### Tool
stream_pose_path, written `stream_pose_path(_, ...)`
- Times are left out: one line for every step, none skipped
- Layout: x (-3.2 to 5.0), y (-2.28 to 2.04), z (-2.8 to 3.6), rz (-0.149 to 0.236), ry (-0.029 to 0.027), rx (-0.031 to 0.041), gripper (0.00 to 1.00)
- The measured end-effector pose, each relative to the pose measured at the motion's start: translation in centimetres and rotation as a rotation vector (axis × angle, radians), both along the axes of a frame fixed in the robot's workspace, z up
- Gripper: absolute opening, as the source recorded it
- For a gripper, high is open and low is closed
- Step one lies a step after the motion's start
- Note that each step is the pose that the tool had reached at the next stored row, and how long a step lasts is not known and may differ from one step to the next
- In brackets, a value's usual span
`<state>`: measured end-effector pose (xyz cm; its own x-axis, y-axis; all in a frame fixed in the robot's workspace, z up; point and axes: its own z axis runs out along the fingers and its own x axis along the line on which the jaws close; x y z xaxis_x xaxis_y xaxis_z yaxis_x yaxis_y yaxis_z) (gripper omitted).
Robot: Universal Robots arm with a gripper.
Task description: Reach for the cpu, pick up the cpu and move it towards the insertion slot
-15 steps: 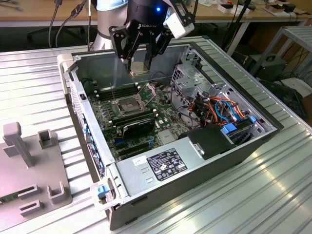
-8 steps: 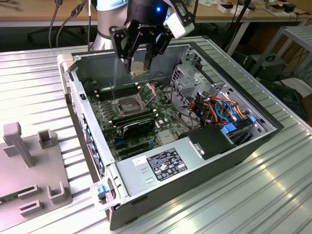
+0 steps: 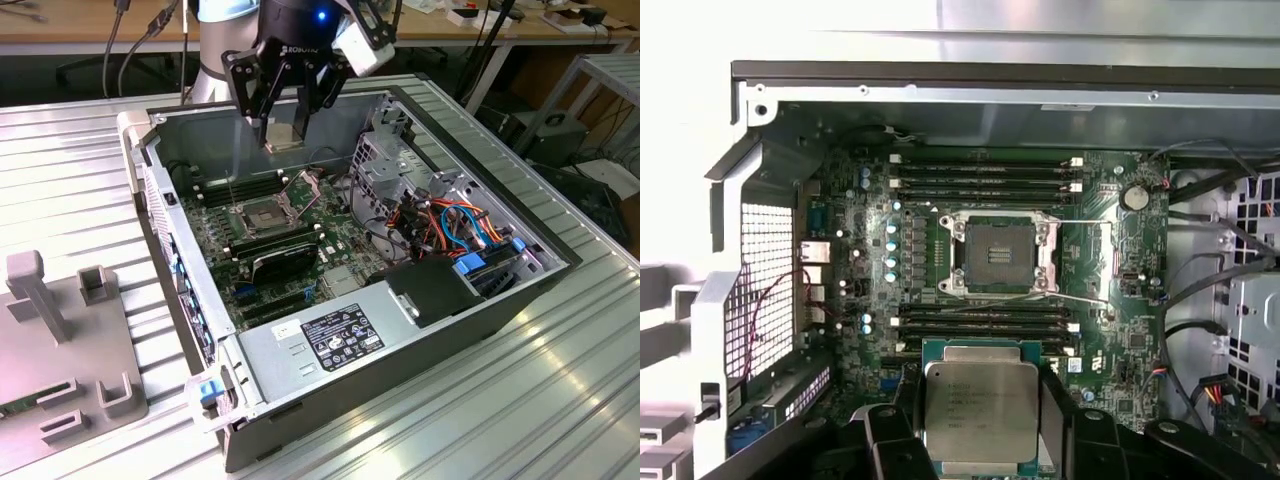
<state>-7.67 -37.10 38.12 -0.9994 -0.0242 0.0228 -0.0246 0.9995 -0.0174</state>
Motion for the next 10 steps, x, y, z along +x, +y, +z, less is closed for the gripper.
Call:
stream_pose_path(0.00,0.15,-0.04,0.005,-0.0023,0.0000,0.55)
stream_pose_path(0.00,0.28,-0.09,0.008,-0.0041,0.0000,0.55)
stream_pose_path(0.00,0.59,-0.19,0.014,-0.0079,0.0001,0.55)
stream_pose_path(0.00,0.88,-0.28,0.018,-0.0114,0.0000,0.55)
stream_pose_path(0.00,1.04,-0.33,0.021,-0.0134,0.0000,0.55)
stream_pose_path(0.00,1.41,-0.43,0.026,-0.0176,-0.0001,0.55)
stream_pose_path(0.01,1.62,-0.48,0.028,-0.0202,-0.0001,0.55)
stream_pose_path(0.01,1.94,-0.56,0.031,-0.0249,-0.0001,0.55)
stream_pose_path(0.03,2.35,-0.65,0.035,-0.0314,0.0000,0.55)
stream_pose_path(0.07,2.76,-0.75,0.038,-0.0356,-0.0002,0.55)
